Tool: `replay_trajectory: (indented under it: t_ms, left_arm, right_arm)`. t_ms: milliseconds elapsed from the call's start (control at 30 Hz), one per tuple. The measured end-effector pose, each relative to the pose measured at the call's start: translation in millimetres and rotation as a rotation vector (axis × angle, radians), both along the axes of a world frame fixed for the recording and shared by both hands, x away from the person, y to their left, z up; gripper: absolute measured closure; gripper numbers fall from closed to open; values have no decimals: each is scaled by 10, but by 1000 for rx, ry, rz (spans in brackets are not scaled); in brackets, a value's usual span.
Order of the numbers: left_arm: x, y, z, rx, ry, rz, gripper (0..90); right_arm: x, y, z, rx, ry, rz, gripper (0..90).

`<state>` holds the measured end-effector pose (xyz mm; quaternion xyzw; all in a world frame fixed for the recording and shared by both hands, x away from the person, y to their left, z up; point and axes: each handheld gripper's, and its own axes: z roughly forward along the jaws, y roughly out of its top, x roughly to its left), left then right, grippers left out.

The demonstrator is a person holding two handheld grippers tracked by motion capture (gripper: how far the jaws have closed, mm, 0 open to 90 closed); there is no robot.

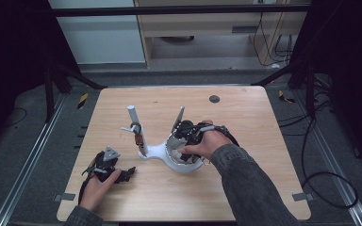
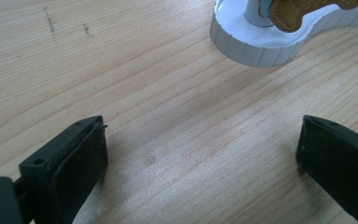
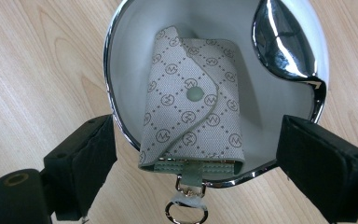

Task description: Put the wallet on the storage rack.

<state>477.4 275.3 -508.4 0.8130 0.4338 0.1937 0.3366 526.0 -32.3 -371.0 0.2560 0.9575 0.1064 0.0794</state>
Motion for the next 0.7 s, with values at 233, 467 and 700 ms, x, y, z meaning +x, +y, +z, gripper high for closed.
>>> replay_trajectory:
  t_ms: [233,467,700]
  left_arm:
    - [0,0,0,0,0,0,11]
    - [0,0,-1,-1,-1,0,12]
    - [0,0,-1,-1,-1,0,11]
  right_arm:
    - [-9,-18,0,12,-2,-8,109]
    - [-51,-69,18,24,-19,-12,94]
    - [-101,-141,53,56,-31,-25,85]
